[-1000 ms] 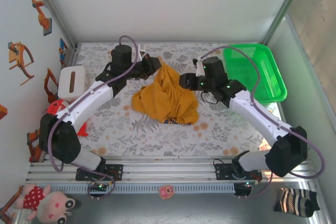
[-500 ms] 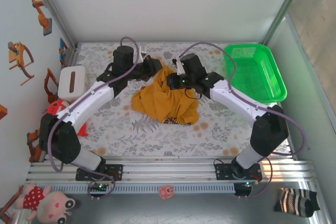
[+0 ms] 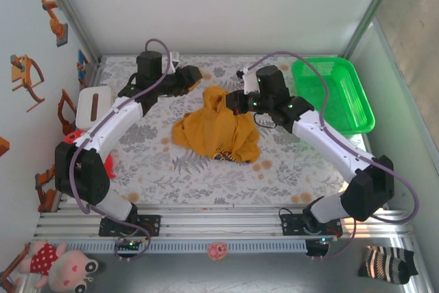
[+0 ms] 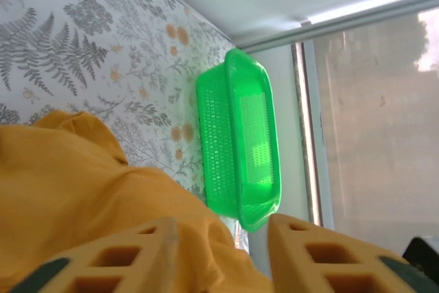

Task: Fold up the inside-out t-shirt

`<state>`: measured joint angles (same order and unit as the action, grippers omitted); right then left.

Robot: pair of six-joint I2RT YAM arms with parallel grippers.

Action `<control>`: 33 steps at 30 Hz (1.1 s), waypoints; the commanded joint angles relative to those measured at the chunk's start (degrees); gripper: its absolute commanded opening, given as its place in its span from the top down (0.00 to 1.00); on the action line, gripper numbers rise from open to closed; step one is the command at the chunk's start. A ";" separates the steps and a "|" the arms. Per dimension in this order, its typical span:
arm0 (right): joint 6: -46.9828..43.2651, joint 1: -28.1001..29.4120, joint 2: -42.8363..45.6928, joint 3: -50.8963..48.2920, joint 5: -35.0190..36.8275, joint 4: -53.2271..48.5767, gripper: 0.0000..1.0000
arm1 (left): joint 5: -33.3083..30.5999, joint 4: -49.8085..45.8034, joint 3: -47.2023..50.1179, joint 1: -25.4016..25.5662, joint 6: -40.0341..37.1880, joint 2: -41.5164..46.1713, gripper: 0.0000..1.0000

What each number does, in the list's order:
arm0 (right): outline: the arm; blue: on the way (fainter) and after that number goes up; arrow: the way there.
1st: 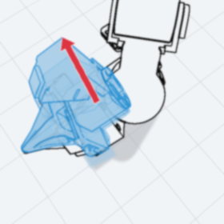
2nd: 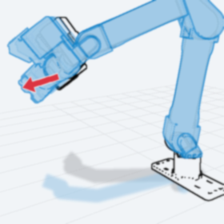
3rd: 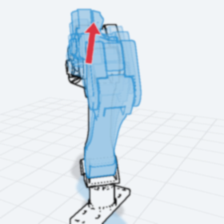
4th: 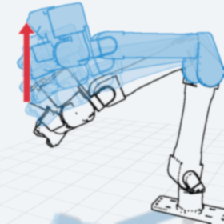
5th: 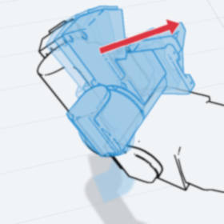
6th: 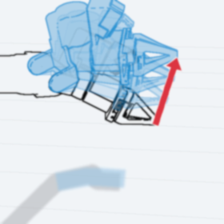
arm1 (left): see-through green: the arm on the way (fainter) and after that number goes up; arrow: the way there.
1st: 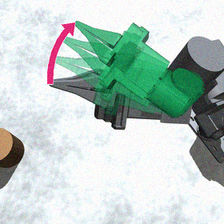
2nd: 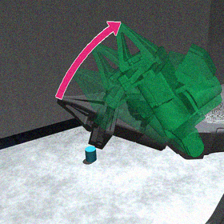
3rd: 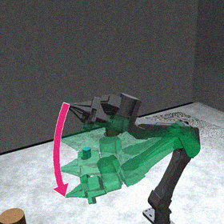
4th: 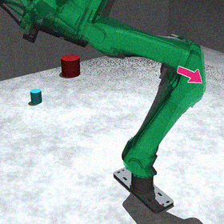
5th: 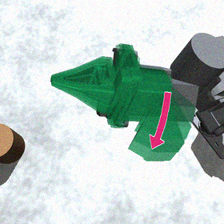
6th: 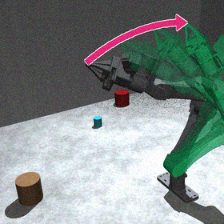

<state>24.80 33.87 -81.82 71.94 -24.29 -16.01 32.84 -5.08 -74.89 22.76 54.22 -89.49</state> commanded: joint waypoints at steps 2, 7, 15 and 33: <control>-0.05 -1.38 -0.34 -1.80 -3.08 1.34 1.00 | 1.42 0.96 2.36 -0.31 -2.27 3.35 0.46; 0.85 -1.96 -1.26 -2.30 -4.09 2.42 1.00 | -4.32 -0.04 9.89 3.29 -3.35 9.46 0.44; 1.57 -2.14 -0.97 -3.55 -3.66 2.65 1.00 | -14.63 -4.01 13.37 12.80 -9.12 9.01 0.46; 3.15 -2.14 -0.45 -4.45 -3.74 3.97 1.00 | -16.77 -3.10 5.55 14.07 -13.07 -3.15 0.55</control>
<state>27.18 32.05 -83.24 68.29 -27.49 -13.87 16.40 -8.62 -66.35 36.62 42.85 -91.18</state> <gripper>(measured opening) 0.047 0.470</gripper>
